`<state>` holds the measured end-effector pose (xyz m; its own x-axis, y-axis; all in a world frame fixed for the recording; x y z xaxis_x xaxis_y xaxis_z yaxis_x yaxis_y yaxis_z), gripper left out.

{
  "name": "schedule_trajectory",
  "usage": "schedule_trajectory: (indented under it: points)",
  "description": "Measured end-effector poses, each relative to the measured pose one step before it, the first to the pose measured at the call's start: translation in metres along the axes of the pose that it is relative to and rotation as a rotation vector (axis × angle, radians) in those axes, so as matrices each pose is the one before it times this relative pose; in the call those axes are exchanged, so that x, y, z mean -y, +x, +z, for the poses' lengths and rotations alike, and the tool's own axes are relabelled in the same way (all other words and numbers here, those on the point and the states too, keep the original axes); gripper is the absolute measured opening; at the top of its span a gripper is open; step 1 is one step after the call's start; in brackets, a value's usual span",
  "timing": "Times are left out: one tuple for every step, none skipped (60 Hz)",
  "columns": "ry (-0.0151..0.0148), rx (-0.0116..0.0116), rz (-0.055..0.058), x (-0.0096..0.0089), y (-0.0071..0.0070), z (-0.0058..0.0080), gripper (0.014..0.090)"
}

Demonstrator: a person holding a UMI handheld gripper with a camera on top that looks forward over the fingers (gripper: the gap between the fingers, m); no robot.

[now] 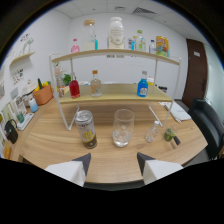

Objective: Make me a cup of Mojito.

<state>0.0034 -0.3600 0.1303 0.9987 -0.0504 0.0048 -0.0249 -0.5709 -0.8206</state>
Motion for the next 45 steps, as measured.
schedule_trajectory:
  points:
    - [-0.00476, -0.00148, 0.0015, -0.00171, 0.00432, -0.00066, 0.0857]
    - [-0.00526, -0.00199, 0.0015, -0.00189, 0.00374, -0.00085, 0.0855]
    - [-0.00749, -0.00257, 0.0011, -0.00165, 0.0038, -0.00048, 0.0856]
    - [-0.00843, -0.00388, 0.0016, -0.00208, 0.00381, -0.00058, 0.0855]
    - [-0.00835, -0.00423, 0.0019, -0.00177, 0.00373, -0.00054, 0.0855]
    - [-0.00637, -0.00325, 0.0023, -0.00118, 0.00348, -0.00066, 0.0857]
    - [-0.00329, -0.00097, 0.0029, -0.00057, 0.00287, -0.00061, 0.0861]
    - [-0.00019, 0.00093, 0.0029, -0.00012, 0.00252, -0.00064, 0.0862]
    - [0.00065, 0.00034, 0.0028, -0.00016, 0.00254, -0.00045, 0.0861]
    - [-0.00017, 0.00044, 0.0025, -0.00051, 0.00298, 0.00007, 0.086]
    - [-0.00049, 0.00043, 0.0019, -0.0001, 0.00184, -0.00015, 0.0861]
    - [-0.0011, 0.00092, 0.0018, -0.00061, 0.00186, -0.00023, 0.0859]
    - [-0.00288, 0.00103, 0.0001, -0.00069, 0.00158, -0.00075, 0.0859]
    - [-0.00236, 0.0019, 0.0005, -0.00065, 0.00124, -0.00026, 0.0857]
    - [-0.00152, 0.00195, 0.0003, -0.00026, 0.00097, 0.00007, 0.0857]
    - [-0.00096, 0.00196, 0.0002, -0.00018, 0.00073, -0.00005, 0.0858]
    - [-0.00082, 0.0027, -0.0005, -0.00015, 0.00064, -0.00011, 0.0859]
    - [-0.00036, 0.00241, -0.0018, -0.00008, 0.00059, -0.00005, 0.0859]
    - [-0.00025, 0.00168, -0.0028, -0.00037, 0.00066, -0.00034, 0.0858]
    - [-0.00023, 0.00101, -0.0033, -0.00007, 0.00074, 0.00022, 0.0857]
    - [-0.00046, 0.0016, -0.0031, -0.0003, 0.00062, 0.00011, 0.0856]
    - [-0.00135, 0.00243, -0.0033, -0.00051, 0.00029, 0.00006, 0.0858]
    - [-0.00138, 0.00355, -0.0034, -0.00043, 0.00027, 0.00009, 0.0857]
    - [-0.00064, 0.00237, -0.004, -0.00043, 0.00058, 0.00008, 0.0857]
    - [0.00081, 0.00024, -0.0048, -0.00012, 0.00083, -0.00011, 0.0857]
    - [0.00235, -0.00032, -0.0055, 0.00048, 0.0007, -0.00031, 0.0856]
    - [0.00276, 0.00198, -0.004, 0.00051, 0.00024, -0.00056, 0.0855]
    - [0.00115, 0.00435, -0.0001, 0.00039, -0.00005, -0.0005, 0.0856]
    - [-0.00054, 0.00416, 0.0025, 0.00022, 0.00013, -0.00035, 0.0855]
    - [-0.00097, 0.00149, 0.0017, 0.0002, 0.00065, -0.00041, 0.0856]
    - [0.00011, 0.00067, -0.0008, 0.00033, 0.00055, -0.00033, 0.0856]
    - [0.00216, 0.00156, -0.0024, 0.00066, 0.00042, -0.00034, 0.0855]
    - [0.00295, 0.00329, -0.0023, 0.00096, 0.0001, -0.00046, 0.0856]
    - [0.00133, 0.00343, -0.0006, 0.00071, -0.00005, -0.00049, 0.0855]
    - [0.00056, 0.00275, -0.0017, 0.00029, 0.00011, -0.00037, 0.0855]
    - [0.00077, 0.00367, -0.0023, 0.00045, -0.00028, -0.00055, 0.0857]
    - [0.00192, 0.00426, -0.0026, 0.00062, -0.00027, -0.00041, 0.0856]
    - [0.00211, 0.00383, -0.0019, 0.0007, -0.00047, -0.00045, 0.0857]
    - [0.0015, 0.00295, -0.0015, 0.00038, -0.00025, -0.00033, 0.0856]
    - [0.00061, 0.0029, -0.0011, 0.00029, -0.00038, -0.00032, 0.0857]
    - [0.00009, 0.0036, -0.001, 0.00017, -0.0004, -0.00033, 0.0857]
    - [0.00066, 0.00418, -0.0012, 0.00032, -0.00046, -0.00046, 0.0858]
    - [0.00227, 0.00415, -0.0017, 0.00057, -0.0002, 0.00027, 0.0857]
    - [0.00053, 0.00254, -0.0017, 0.0004, -0.00033, -0.00075, 0.0855]
    - [-0.00054, 0.00219, -0.0009, 0.00012, -0.00029, -0.00039, 0.0854]
